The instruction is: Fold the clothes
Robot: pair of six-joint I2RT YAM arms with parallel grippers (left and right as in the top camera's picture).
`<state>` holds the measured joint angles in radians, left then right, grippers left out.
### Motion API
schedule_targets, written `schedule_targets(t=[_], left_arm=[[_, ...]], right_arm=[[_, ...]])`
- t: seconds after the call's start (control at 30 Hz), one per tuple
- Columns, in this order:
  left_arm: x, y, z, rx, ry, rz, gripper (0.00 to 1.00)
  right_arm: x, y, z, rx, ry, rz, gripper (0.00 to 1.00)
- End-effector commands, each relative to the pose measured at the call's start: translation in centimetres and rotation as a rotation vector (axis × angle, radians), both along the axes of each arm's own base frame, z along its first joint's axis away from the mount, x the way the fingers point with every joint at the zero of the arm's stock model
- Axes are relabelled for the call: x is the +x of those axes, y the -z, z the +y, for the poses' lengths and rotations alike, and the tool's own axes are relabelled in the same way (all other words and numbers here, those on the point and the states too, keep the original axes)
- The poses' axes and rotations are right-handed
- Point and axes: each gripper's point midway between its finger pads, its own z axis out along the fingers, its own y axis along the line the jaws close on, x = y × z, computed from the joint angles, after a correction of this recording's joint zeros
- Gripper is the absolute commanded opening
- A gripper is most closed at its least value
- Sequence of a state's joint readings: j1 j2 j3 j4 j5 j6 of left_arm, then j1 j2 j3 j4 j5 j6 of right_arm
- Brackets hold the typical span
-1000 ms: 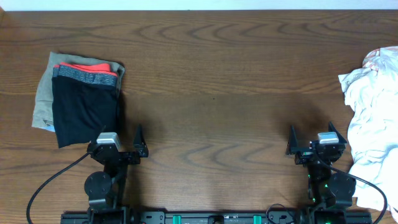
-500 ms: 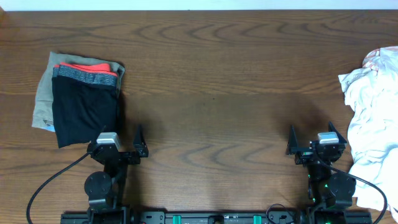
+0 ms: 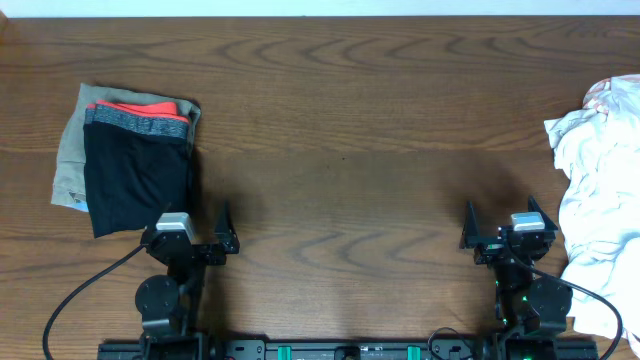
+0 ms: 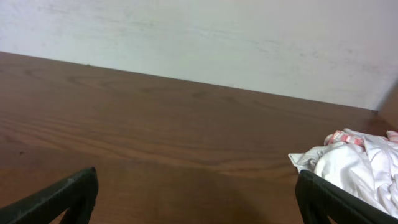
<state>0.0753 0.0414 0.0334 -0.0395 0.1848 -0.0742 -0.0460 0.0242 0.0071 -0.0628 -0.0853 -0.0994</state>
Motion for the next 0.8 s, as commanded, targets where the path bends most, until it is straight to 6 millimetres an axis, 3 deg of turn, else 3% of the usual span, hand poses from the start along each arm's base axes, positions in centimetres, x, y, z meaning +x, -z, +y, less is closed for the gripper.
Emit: schedule_targets(t=[0.0, 0.33, 0.5, 0.77], left_arm=[[-0.2, -0.2, -0.8, 0.001, 0.045, 0.029, 0.98], [0.8, 1.2, -1.1, -0.013, 0.065, 0.143, 0.98], [1.2, -0.4, -1.2, -0.032, 0.072, 0.116, 0.98], [1.9, -4.8, -1.7, -0.05, 0.099, 0.166, 0.98]], right_arm=[[0.0, 0.1, 0.2, -0.014, -0.006, 0.002, 0.99], [0.0, 0.1, 0.2, -0.014, -0.006, 0.002, 0.99], [0.0, 0.1, 0.2, -0.008, -0.006, 0.001, 0.99], [0.0, 0.1, 0.1, 0.165, 0.013, 0.009, 0.99]])
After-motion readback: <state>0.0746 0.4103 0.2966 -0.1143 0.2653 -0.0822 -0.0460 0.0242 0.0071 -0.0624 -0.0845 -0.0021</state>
